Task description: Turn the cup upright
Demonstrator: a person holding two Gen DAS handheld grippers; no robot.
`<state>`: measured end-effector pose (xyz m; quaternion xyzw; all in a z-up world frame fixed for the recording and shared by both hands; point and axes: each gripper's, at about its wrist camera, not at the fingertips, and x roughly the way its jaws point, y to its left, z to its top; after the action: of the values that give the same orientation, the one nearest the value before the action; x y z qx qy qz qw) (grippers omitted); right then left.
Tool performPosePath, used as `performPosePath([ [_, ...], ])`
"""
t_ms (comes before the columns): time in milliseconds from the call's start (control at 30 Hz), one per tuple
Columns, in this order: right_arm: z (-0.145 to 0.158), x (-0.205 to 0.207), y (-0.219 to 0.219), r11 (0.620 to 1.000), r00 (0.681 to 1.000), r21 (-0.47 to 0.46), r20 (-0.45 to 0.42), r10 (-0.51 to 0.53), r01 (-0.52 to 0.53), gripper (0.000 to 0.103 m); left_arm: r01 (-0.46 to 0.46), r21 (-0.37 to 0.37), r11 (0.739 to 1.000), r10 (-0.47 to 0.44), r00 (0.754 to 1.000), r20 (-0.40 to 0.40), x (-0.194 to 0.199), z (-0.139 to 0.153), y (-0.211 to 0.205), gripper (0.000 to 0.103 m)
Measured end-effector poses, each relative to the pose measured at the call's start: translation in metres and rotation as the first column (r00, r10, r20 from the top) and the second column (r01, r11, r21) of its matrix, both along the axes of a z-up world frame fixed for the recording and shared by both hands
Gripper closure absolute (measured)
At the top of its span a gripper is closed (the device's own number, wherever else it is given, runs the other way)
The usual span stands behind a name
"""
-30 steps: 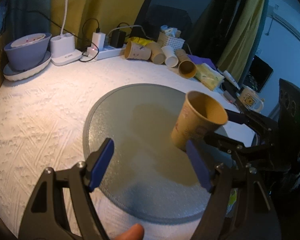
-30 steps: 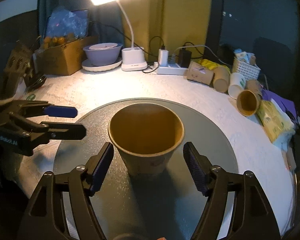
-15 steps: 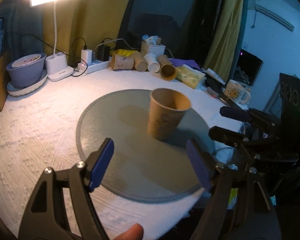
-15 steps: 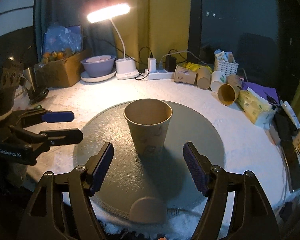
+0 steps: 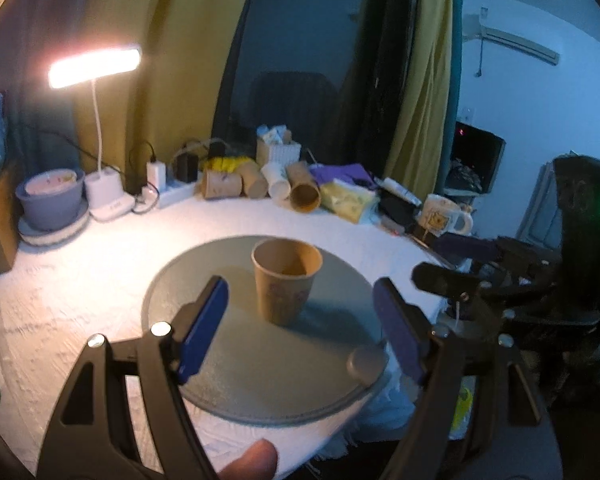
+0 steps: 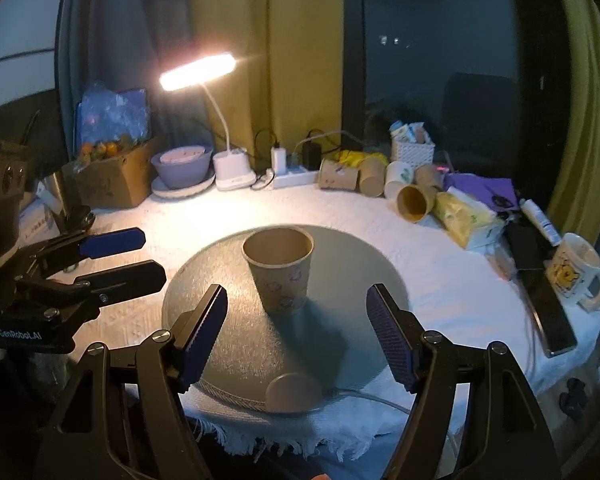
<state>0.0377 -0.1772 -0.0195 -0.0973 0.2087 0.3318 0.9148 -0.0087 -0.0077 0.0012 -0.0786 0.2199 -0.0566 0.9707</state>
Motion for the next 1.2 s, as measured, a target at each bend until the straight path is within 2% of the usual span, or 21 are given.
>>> performPosePath([
  [67,0.009,-0.005,-0.006,1.000,0.999,0.024,0.030,-0.012,0.012,0.028,-0.016,0.014,1.000,0.016,1.000,0.023,-0.004,0.005,-0.002,0.026],
  [167,0.016,-0.011,-0.013,0.998,0.997,0.047,0.072,-0.043,0.039,0.028,-0.032,0.026,0.999,0.030,0.998,0.061,-0.011,0.013,-0.003,0.014],
  [467,0.027,-0.018,-0.021,0.995,0.992,0.079,0.109,-0.063,0.055,0.028,-0.059,0.024,0.998,0.055,0.988,0.147,-0.025,0.029,-0.001,0.013],
  [933,0.028,-0.018,-0.022,0.994,0.991,0.089,0.113,-0.071,0.061,0.028,-0.127,0.008,0.992,0.124,0.979,0.161,-0.026,0.026,0.009,0.013],
  [1200,0.025,-0.015,-0.019,0.993,0.990,0.088,0.110,-0.084,0.075,0.028,-0.179,0.037,0.983,0.168,0.964,0.204,-0.029,0.022,0.008,0.013],
])
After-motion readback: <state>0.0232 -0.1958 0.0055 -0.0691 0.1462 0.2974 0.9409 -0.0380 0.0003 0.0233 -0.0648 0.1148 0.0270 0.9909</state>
